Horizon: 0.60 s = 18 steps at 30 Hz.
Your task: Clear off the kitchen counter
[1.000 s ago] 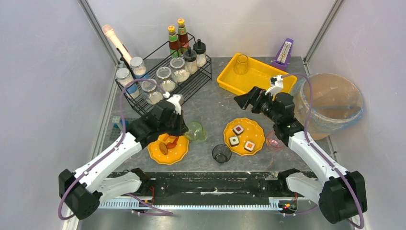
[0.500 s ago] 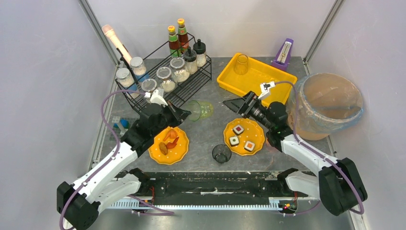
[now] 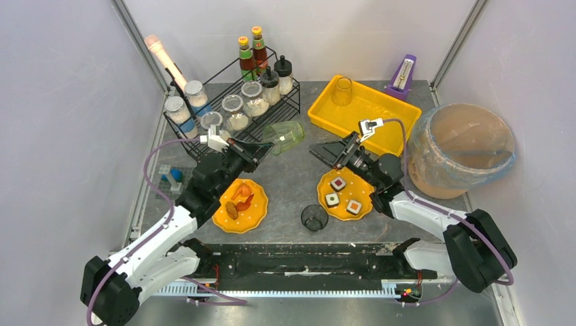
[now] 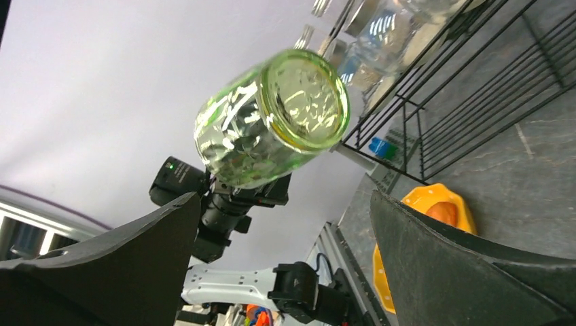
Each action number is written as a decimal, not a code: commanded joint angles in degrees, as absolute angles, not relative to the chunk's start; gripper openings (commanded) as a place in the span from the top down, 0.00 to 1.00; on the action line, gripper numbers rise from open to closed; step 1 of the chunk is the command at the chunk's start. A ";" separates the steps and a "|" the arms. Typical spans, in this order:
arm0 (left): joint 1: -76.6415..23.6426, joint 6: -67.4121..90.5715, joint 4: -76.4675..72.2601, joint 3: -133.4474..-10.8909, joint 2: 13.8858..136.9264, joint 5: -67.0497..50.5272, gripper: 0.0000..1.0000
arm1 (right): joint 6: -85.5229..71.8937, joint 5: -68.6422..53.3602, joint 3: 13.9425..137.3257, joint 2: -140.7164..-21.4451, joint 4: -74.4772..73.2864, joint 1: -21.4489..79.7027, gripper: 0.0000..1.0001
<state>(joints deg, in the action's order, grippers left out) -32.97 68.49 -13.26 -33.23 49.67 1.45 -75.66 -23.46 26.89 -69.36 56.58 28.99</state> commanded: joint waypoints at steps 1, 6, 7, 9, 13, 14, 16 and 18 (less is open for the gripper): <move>-32.70 74.78 -25.64 -32.99 50.93 0.63 0.98 | -79.58 -22.67 26.36 -71.47 66.24 31.04 0.02; -32.77 75.36 -27.37 -33.52 51.61 -2.03 0.98 | -84.39 -19.64 26.44 -74.68 71.86 31.47 0.02; -32.78 75.41 -27.41 -33.49 51.67 -2.42 0.98 | -85.11 -19.40 26.99 -75.44 72.54 31.46 0.02; -32.78 75.73 -28.03 -33.10 51.76 -3.02 0.98 | -86.07 -19.33 28.85 -77.28 74.27 31.72 0.02; -32.78 76.94 -29.42 -32.29 52.12 -3.82 0.98 | -87.35 -19.29 32.41 -80.68 76.93 32.29 0.02; -32.87 77.00 -29.68 -32.36 52.35 -4.19 0.98 | -87.55 -19.06 33.13 -81.59 77.61 32.49 0.02; -32.95 77.00 -29.79 -32.48 52.59 -4.67 0.98 | -89.06 -18.80 33.96 -83.42 80.38 32.69 0.02; -33.05 77.25 -29.88 -32.11 52.59 -4.53 0.98 | -91.52 -18.68 34.76 -85.61 85.11 32.68 0.02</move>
